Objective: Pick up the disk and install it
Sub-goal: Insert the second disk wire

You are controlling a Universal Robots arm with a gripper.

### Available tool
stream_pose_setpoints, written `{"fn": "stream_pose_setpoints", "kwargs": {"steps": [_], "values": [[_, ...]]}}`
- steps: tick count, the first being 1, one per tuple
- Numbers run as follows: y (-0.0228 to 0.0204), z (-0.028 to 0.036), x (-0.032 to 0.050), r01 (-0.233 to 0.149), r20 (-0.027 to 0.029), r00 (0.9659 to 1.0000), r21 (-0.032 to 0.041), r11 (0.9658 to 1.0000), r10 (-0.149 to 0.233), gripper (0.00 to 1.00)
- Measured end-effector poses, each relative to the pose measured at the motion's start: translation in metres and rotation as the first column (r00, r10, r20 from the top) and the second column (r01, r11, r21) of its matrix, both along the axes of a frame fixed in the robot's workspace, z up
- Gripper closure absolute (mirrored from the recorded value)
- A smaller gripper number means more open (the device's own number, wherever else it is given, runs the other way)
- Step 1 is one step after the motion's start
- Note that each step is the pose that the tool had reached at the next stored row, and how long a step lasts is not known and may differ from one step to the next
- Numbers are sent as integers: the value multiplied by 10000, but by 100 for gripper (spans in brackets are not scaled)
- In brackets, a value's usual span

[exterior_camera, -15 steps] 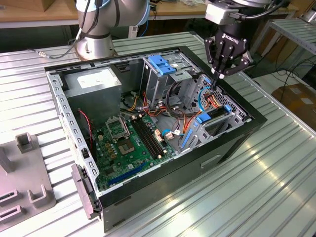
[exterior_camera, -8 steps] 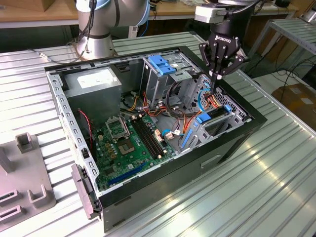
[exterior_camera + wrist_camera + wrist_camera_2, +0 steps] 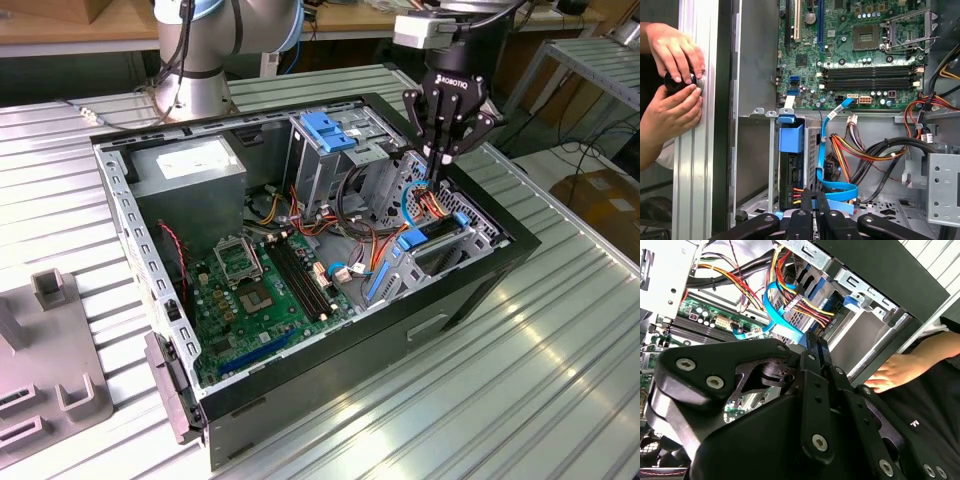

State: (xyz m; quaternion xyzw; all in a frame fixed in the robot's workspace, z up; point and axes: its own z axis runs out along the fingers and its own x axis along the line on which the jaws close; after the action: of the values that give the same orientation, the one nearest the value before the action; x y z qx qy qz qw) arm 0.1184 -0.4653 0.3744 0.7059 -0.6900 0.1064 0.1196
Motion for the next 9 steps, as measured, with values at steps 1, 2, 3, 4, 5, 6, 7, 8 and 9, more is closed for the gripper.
{"fn": "stream_pose_setpoints", "kwargs": {"steps": [1, 2, 3, 4, 5, 6, 7, 8, 9], "values": [[2, -5, 0, 0, 0, 10000, -9, 10000, 0, 83], [2, -8, 0, 0, 0, 10000, -14, 10000, 0, 83], [3, -9, 0, 0, 0, 10000, -17, 10000, 0, 83], [1, -9, 0, 0, 0, 10000, -10, 10000, 0, 83], [-6, -11, 1, 1, 0, 10000, 4, 10000, -1, 83], [-13, -10, 2, 1, 0, 10000, 4, 10000, -1, 83], [-20, -10, 4, 1, -1, 10000, 5, 10000, -1, 83], [-28, -10, 6, 0, -1, 10000, 4, 10000, 0, 83], [-28, -10, 6, 1, -1, 10000, 3, 10000, -1, 83]]}}
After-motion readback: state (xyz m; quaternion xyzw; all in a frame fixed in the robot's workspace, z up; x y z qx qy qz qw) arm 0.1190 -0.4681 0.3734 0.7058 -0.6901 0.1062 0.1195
